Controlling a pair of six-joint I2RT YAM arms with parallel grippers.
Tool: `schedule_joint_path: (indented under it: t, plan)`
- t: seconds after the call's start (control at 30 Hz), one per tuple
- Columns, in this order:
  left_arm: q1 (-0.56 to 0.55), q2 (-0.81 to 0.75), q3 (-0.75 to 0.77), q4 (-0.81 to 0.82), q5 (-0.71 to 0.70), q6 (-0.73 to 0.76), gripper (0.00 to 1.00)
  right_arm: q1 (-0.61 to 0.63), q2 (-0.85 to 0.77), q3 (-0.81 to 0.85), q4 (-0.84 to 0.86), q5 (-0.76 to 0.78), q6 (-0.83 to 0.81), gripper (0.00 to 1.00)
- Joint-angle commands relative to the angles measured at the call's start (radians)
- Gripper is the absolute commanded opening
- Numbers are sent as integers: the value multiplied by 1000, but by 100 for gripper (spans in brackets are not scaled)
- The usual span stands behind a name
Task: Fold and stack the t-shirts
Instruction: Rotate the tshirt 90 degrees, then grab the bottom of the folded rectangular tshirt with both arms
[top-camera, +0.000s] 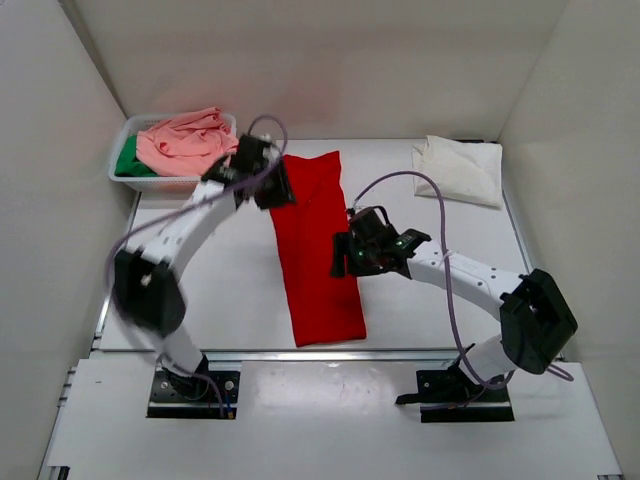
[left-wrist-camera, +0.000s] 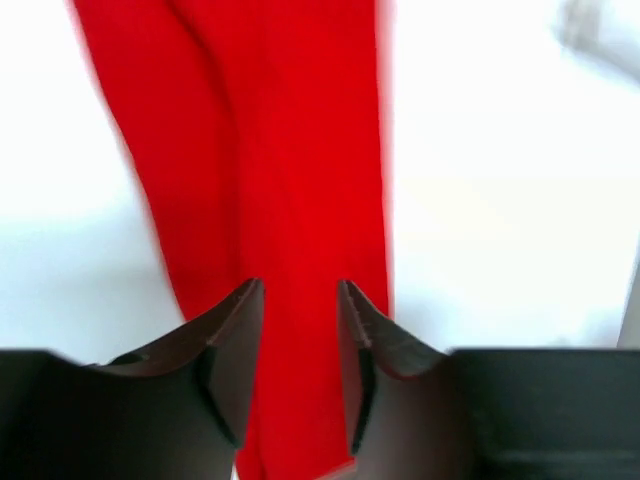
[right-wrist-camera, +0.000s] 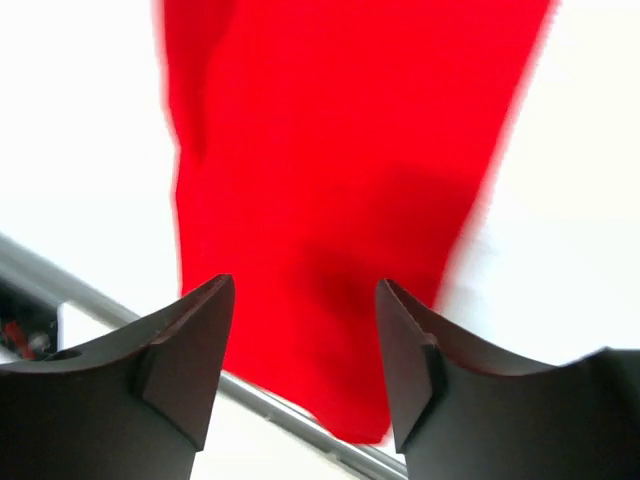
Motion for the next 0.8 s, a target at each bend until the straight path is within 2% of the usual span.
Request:
schedule_joint_path:
  t: [0.0,0.1,0.2,0.43,0.7,0.73,0.77]
  plan:
    - [-176,-258,-426,63,-102,-68,50,-16,-77,-48,-125,127,54,59]
    - [-299,-405,-672,126,-128,-178,52,14,-137,-136,-149,165,146,62]
    - [-416,-446,-820,182,-138,-290,52,61,-177,-207,-145,161,218,61]
    - [-589,-400,-915,198,-193,-474,52,173,-233,-335,-96,137,341,58]
    - [-603,-436,-1042,325,-178,-586,48,174,-221,-392,-25,106,330,39]
    - [-604,-430,-1038,319,-183,-582,43,169,-218,-397,-14,98,321,35]
    - [-608,-423,-1032,309,-186,-579,30,165,-214,-397,-10,102,316,21]
